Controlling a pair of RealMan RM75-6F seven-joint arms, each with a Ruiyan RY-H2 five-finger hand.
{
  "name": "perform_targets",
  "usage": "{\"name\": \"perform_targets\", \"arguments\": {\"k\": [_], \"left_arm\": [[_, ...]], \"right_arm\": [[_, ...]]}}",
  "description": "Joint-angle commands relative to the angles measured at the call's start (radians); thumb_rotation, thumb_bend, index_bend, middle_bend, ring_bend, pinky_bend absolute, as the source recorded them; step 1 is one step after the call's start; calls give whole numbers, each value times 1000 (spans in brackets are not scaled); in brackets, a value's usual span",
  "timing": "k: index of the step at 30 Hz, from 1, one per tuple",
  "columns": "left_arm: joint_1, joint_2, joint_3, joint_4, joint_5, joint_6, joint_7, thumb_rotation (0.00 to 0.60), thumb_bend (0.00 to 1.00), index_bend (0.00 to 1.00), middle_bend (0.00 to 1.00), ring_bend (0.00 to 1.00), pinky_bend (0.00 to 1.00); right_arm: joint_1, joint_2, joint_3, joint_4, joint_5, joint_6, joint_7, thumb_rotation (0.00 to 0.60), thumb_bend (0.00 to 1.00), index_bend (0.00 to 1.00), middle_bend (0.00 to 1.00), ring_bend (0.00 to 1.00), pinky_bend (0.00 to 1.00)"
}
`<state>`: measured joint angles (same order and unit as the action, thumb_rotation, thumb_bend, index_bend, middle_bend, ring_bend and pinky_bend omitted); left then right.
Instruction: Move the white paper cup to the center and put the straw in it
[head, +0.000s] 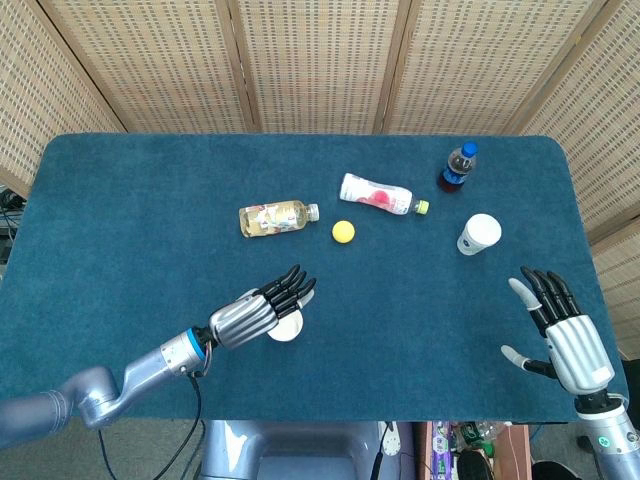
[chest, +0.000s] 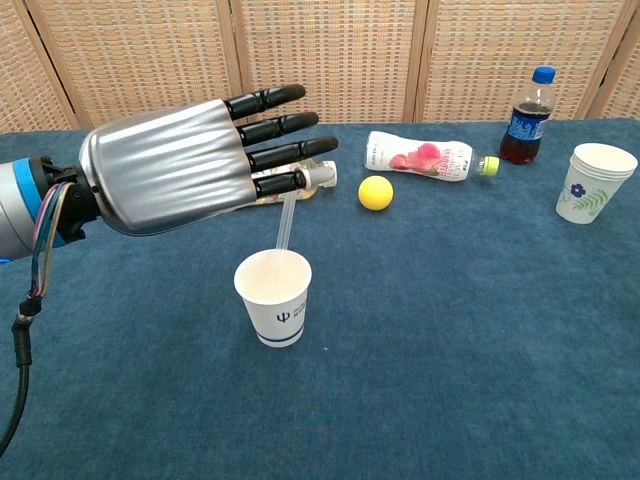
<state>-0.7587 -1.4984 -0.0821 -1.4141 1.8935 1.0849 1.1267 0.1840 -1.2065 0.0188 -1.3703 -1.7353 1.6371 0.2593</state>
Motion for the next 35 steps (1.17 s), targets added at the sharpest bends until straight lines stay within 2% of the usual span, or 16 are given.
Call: {"name": "perform_targets", "arguments": {"k": [1,4,8,11,14,18,21,22,25,28,35], "left_arm": [[4,8,-1,-12,1,11,3,600,237,0,0,0,0],[15,27,-9,-43,-2,41,-17,600,181,0,0,0,0],[73,93,-31,-130,-54,131,-90,600,114,0,0,0,0],[145,164,-38,-207,-122,205,-153,600,85,0,0,0,0],[247,238,-17,-265,-196,294,-243,600,69,0,0,0,0],[390,311,31,-291,-278,423,-478,600,60,0,0,0,0],[496,332,58,-260,-333,521,-694,600,59,0,0,0,0],[524,328,62,-245,-354,544,-729,600,59,0,0,0,0],[597,314,78,-228,-424,572,-813,600,58,0,0,0,0],[635,312,92,-243,-469,556,-898,600,58,0,0,0,0],[659,324,96,-216,-469,537,-970,600,58,0,0,0,0]], "right_arm": [[0,0,0,0,0,0,0,600,92,97,0,0,0],[0,0,-1,0,-1,-1,1,600,92,97,0,0,0],[0,0,-2,0,-3,-2,-1,600,92,97,0,0,0],[0,-1,-3,-2,-4,-2,-6,600,92,97,0,0,0],[-2,-1,-2,-8,-5,2,-10,600,92,97,0,0,0],[-5,-4,2,-14,1,3,-30,600,91,97,0,0,0],[-9,-10,9,-18,16,-1,-61,600,76,97,0,0,0],[-10,-12,12,-22,22,-3,-72,600,64,97,0,0,0],[-18,-11,19,-47,46,-11,-112,600,31,97,0,0,0],[-24,-9,27,-67,67,-14,-142,600,19,97,0,0,0],[-41,4,46,-110,132,-32,-201,600,0,62,0,0,0]]}}
